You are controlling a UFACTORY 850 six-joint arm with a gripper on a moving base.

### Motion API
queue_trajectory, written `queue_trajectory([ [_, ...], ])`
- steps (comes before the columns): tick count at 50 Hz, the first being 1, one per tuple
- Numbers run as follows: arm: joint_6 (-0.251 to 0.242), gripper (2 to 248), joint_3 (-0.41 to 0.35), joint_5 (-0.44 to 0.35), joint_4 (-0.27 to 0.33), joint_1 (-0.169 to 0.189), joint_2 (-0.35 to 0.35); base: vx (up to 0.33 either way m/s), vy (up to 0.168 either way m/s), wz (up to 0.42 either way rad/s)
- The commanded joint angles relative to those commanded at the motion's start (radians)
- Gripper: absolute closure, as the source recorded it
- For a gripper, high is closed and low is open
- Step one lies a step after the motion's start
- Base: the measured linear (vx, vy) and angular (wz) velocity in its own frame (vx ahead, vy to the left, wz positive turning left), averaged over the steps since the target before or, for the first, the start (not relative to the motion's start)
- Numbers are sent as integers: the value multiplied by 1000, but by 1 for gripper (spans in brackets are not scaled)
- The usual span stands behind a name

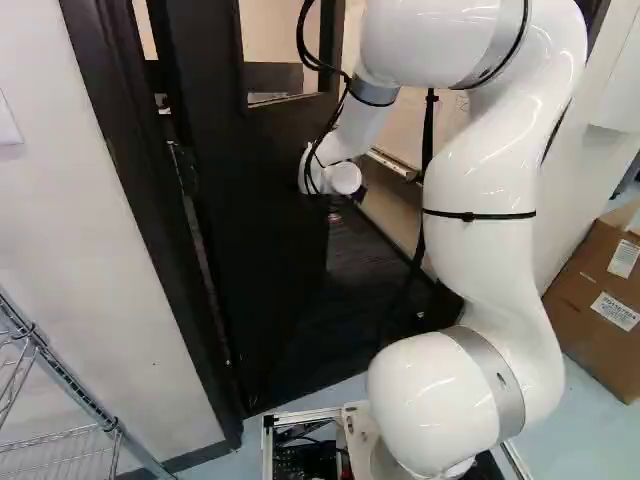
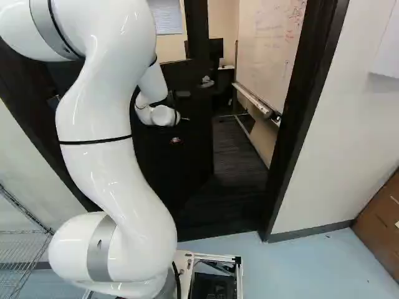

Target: Open the door and move inside

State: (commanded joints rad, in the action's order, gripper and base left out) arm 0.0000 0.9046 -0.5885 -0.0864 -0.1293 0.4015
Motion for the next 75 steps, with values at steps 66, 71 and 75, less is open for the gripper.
queue_trajectory([
  [66,0,3,262,0,0,-139,201,0,0,0],
  [71,0,3,276,0,0,-150,211,0,0,0],
  [75,0,3,288,0,0,-158,220,0,0,0],
])
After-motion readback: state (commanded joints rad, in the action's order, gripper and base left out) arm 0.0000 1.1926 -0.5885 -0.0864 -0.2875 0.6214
